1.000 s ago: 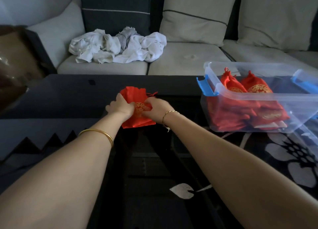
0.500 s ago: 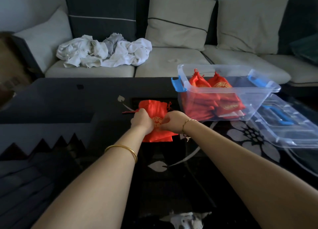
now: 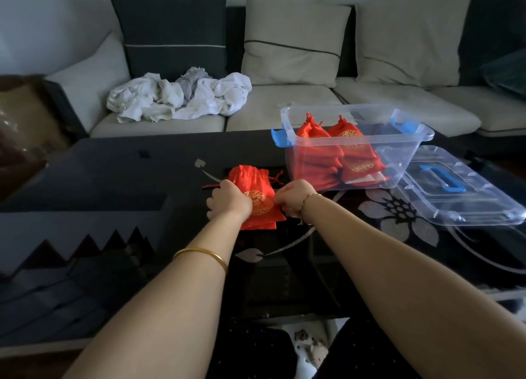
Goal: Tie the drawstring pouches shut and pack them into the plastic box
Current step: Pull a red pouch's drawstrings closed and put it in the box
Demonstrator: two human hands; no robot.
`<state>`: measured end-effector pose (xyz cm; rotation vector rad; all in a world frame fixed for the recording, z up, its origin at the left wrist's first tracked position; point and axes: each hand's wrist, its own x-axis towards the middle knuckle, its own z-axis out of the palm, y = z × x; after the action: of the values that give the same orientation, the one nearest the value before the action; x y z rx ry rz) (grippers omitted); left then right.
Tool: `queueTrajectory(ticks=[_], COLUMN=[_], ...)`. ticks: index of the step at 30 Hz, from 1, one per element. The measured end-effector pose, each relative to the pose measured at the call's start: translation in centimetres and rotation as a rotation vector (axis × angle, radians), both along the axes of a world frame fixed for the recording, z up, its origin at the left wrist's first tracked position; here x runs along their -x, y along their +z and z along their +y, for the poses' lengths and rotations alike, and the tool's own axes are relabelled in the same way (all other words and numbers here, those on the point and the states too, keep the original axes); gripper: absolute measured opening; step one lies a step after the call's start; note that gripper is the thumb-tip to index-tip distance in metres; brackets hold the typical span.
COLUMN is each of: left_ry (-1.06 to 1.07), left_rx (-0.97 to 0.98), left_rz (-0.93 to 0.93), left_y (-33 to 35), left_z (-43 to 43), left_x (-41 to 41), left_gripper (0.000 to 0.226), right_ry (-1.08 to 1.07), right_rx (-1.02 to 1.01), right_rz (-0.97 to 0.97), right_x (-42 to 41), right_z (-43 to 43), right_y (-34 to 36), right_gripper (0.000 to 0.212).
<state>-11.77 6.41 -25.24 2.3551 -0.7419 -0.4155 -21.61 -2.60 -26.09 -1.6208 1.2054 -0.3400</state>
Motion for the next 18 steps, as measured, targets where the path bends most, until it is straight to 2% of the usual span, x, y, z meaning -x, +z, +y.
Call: queueTrajectory(ticks=[4,9,15,18], left_ry=[0.047,0.033,0.030,0.028], left_rx=[0.054,0.085,0.150,0.162], left_rz=[-0.058,-0.061,-0.107,-0.109], left_y=[0.6,0.3,-0.1,-0.1], left_z=[-0.1,-0.4,-0.5,-0.5], left_x=[0.4,-0.2,-0.9,-1.1], left_gripper=[0.039,0.035,0.030,0.027], right_ry=[0.030,0.019,0.047,0.036], right_rx=[0.053,0.086,0.134,0.150], right_rz=[0.072,0.092,0.113,0.072], right_x=[-0.2,-0.8,-1.1,-1.0], right_z=[0.7,0.9,0.9,0.6], right_y=[-0.3,-0.3,-0.3,-0.4], right_gripper=[0.006,0.030,0.024,0.031])
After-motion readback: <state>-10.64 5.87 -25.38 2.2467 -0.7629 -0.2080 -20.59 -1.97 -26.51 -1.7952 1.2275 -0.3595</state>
